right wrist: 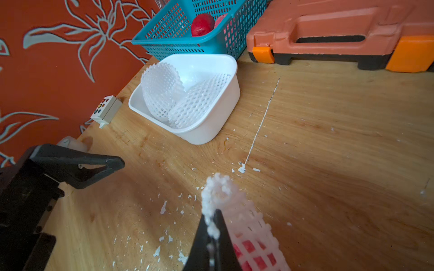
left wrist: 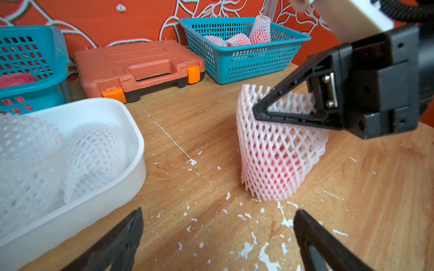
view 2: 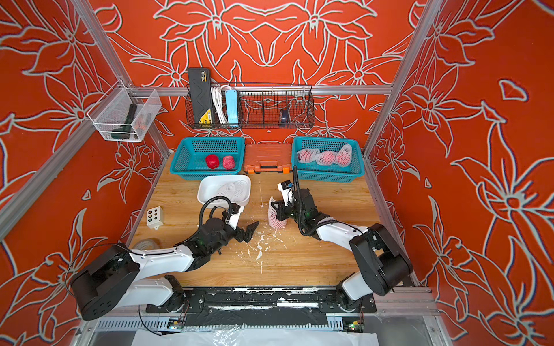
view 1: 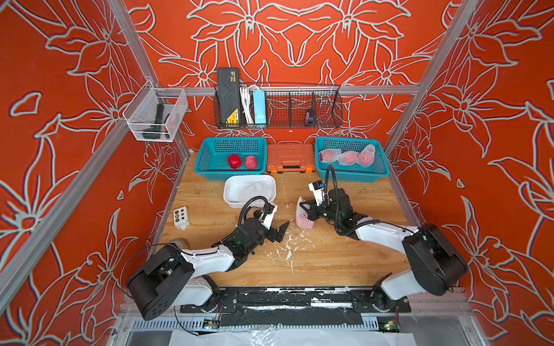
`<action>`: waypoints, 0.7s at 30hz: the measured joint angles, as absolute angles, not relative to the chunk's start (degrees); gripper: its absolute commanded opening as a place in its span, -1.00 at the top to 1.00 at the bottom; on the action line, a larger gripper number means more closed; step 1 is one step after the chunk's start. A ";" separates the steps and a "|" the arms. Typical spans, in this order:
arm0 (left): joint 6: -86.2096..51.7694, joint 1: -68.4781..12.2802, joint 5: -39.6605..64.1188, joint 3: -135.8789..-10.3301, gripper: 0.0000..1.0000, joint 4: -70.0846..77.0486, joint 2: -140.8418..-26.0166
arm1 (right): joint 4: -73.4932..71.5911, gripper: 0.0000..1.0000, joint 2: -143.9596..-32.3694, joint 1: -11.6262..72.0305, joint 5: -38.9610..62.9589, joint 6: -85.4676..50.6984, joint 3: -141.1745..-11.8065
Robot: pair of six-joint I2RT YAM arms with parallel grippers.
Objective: Remove foam nets from apples
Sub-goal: Remove the foam net from the apple.
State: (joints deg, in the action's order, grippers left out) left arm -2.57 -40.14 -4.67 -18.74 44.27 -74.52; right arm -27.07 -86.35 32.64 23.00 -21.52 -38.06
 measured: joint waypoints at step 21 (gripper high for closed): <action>-1.37 -39.18 -2.22 -16.03 -0.95 49.84 -67.24 | -22.90 1.00 -76.62 32.69 29.02 -19.49 -41.89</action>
State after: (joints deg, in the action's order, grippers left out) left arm -1.37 -39.18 -2.22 -16.03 49.84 -67.24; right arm -22.90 -76.62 32.69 29.02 -19.49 -41.89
